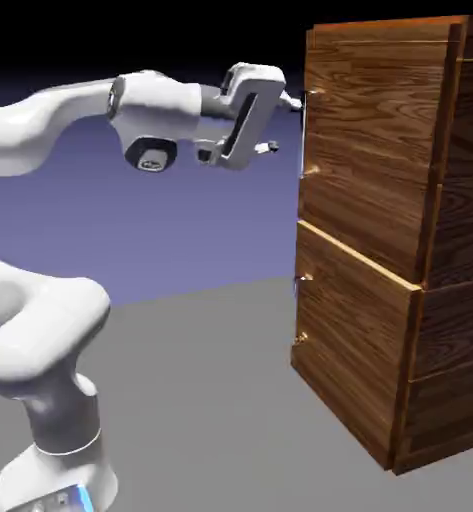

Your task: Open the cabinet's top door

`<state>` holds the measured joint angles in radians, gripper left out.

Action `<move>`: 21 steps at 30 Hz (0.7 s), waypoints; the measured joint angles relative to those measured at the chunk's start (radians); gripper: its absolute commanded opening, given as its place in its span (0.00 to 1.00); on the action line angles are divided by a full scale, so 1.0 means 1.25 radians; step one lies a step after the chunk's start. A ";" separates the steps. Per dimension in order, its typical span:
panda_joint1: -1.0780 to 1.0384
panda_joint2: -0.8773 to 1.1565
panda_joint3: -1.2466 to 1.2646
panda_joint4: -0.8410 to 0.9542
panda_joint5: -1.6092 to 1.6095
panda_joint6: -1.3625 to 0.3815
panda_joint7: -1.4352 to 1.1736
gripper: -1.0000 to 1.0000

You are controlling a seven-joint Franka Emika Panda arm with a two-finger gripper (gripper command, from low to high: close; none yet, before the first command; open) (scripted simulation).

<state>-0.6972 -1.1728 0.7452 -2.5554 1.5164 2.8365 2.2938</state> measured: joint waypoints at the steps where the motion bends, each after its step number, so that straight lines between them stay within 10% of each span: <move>1: -0.016 -0.014 0.017 0.006 0.034 -0.004 0.035 0.50; 20: -0.368 -0.201 0.270 0.167 0.539 -0.123 0.483 0.50; 21: -0.371 -0.201 0.271 0.169 0.540 -0.125 0.483 0.00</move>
<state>-1.1607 -1.4239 1.0834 -2.3446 2.1913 2.6807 2.8973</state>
